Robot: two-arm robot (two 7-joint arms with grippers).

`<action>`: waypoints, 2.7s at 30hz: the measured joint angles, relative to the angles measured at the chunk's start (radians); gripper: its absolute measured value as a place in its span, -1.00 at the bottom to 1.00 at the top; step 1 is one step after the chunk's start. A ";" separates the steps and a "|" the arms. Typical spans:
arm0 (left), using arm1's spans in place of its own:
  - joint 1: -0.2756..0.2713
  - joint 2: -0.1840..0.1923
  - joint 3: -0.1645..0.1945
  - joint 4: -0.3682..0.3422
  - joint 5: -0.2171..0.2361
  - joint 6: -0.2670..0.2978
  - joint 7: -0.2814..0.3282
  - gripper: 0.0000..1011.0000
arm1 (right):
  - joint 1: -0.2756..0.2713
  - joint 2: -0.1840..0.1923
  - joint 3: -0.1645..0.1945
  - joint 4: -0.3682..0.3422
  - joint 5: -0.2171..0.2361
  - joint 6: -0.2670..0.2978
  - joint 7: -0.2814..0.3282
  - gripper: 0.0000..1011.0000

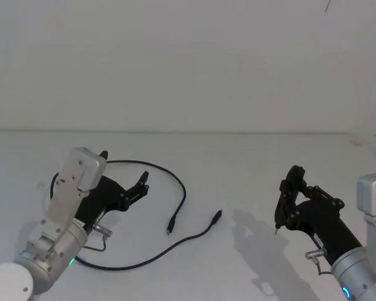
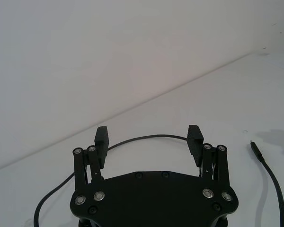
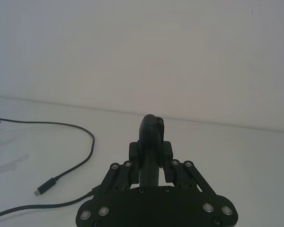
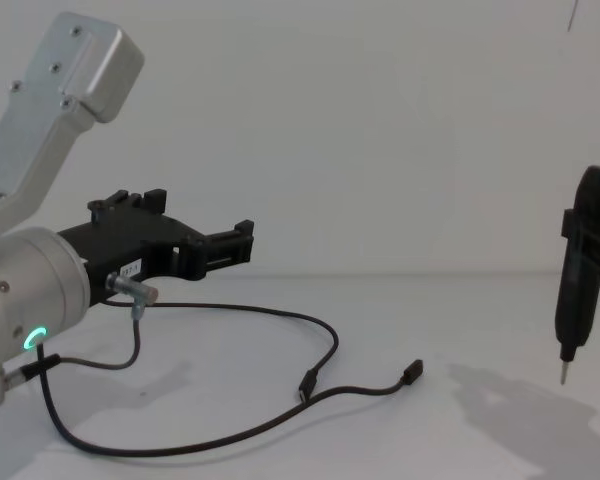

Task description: Pick up the data cable with the one hand.

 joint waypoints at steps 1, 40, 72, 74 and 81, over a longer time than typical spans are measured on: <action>0.000 0.000 0.000 0.000 0.000 0.000 0.000 0.98 | 0.000 0.000 0.000 0.000 0.000 0.000 0.000 -0.45; 0.021 0.038 -0.006 -0.025 -0.100 0.025 -0.160 0.98 | 0.000 0.000 0.000 0.000 0.000 0.000 0.000 -0.45; -0.008 0.057 0.068 0.034 -0.123 0.164 -0.347 0.98 | 0.000 0.000 0.000 0.000 0.000 0.000 0.000 -0.45; -0.018 0.052 0.076 0.049 -0.111 0.169 -0.347 0.98 | 0.000 0.000 0.000 0.000 0.000 0.000 0.000 -0.45; -0.042 0.038 0.094 0.083 -0.087 0.181 -0.356 0.96 | 0.000 0.000 0.000 0.000 0.000 0.000 0.000 -0.45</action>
